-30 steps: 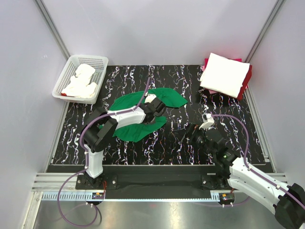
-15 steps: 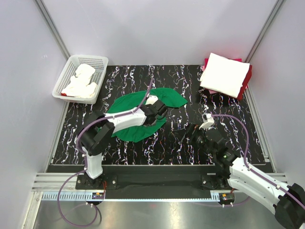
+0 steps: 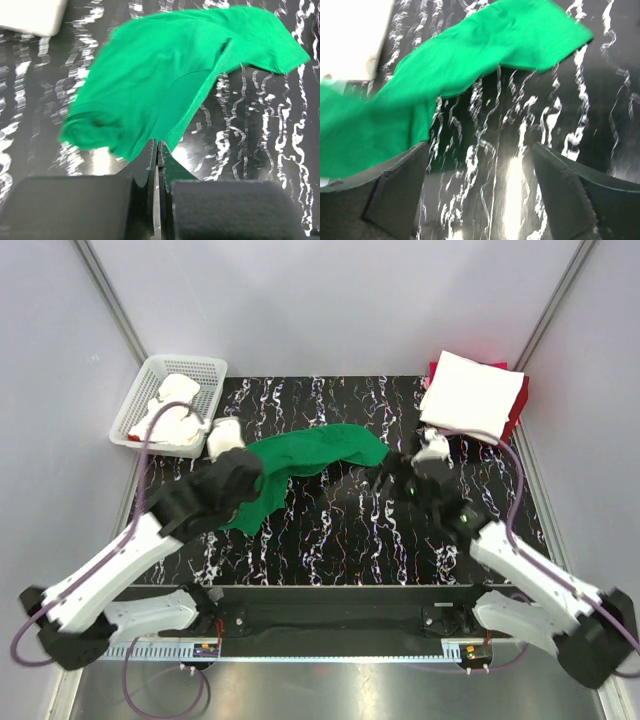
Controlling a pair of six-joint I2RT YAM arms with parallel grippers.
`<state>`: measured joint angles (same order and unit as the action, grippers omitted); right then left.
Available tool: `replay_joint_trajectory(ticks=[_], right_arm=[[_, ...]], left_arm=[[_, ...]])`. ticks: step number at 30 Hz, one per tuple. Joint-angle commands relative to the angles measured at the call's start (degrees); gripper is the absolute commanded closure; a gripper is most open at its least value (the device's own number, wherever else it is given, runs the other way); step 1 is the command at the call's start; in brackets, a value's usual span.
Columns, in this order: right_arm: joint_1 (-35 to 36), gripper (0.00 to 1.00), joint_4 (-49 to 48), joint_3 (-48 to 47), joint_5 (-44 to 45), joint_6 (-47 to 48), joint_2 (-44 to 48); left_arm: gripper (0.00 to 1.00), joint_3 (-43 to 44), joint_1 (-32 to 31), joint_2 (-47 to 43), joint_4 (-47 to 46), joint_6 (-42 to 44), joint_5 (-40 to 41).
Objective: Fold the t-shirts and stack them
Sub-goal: Flatten the tshirt out
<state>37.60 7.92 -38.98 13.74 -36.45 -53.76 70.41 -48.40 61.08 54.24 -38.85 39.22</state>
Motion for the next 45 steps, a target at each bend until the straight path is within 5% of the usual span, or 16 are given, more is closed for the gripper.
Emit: replay_joint_trajectory(ticks=[1,3,6,10,17,25,31,38,45], right_arm=[[-7.3,0.1,5.5,-10.5,-4.4,4.2,-11.6],[-16.5,0.18,5.3,-13.7,-15.8,3.5,-20.6],[-21.0,0.22,7.9,-22.3,-22.2,3.3,-33.3],[-21.9,0.21,16.6,-36.2,-23.1,6.3,-47.4],[-24.9,0.27,20.0,-43.7,-25.8,6.3,-61.8],[-25.9,0.34,21.9,-49.2,-27.2,5.8,-67.5],[-25.9,0.51,22.4,-51.5,-29.6,5.9,-70.4],[-25.9,0.99,19.0,-48.0,-31.0,6.1,-68.2],[-26.0,1.0,16.9,-41.2,-33.8,6.1,-52.9]], left_arm=[[1.0,-3.7,0.3,-6.0,8.3,-2.0,4.9],[1.0,-5.3,0.5,-9.9,7.9,-0.9,5.2],[1.0,-7.7,0.8,-12.4,7.9,0.1,6.5],[1.0,-11.3,0.9,-14.3,7.3,0.5,8.1],[1.0,-14.0,1.0,-17.6,6.2,0.6,10.1],[1.0,-14.3,1.2,-17.0,6.0,0.4,10.4],[1.0,-14.6,1.2,-17.6,5.8,0.2,10.7],[1.0,-14.6,1.2,-16.5,6.1,0.0,11.4],[1.0,-5.5,1.2,-15.0,11.5,0.3,12.1]])
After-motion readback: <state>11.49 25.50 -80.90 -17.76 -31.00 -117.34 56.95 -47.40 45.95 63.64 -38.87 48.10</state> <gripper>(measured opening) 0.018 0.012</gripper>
